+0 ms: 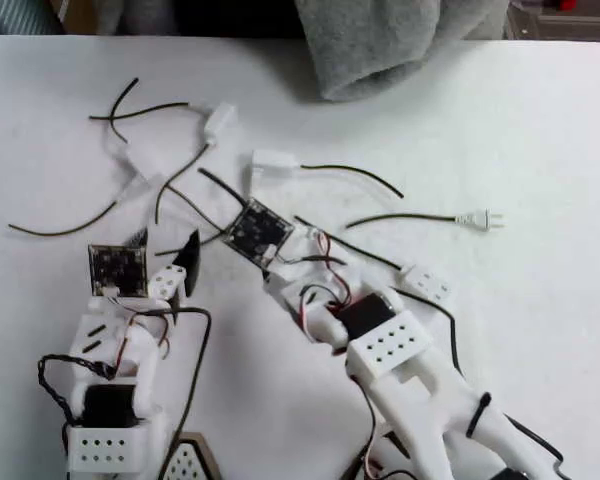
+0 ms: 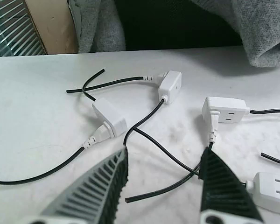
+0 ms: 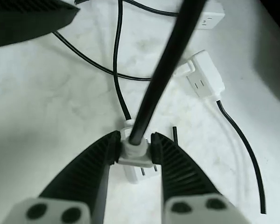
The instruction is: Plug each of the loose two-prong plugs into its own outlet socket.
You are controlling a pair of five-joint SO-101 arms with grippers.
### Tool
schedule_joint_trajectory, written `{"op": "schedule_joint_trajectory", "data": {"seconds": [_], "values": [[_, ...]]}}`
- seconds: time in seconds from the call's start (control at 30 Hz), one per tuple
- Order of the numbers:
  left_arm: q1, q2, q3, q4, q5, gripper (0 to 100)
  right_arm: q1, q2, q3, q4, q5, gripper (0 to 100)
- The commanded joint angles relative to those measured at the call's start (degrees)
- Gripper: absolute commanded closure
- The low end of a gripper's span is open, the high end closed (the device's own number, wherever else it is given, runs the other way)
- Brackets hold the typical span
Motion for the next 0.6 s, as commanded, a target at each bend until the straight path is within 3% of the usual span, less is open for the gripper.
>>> {"op": "schedule_joint_trajectory", "data": {"seconds": [0.0, 0.27, 0.57], "values": [[-0.4, -1.1, -0.2, 0.0, -0.4, 76, 2.0, 2.1, 0.5, -4.9, 0.7, 97.9], [-0.2, -1.1, -0.2, 0.0, -0.4, 76, 4.8, 4.4, 0.8, -6.2, 3.9, 97.9], [2.9, -1.0, -0.2, 0.3, -0.2, 75, -0.5, -5.1, -0.9, -5.8, 3.7, 97.9]]}}
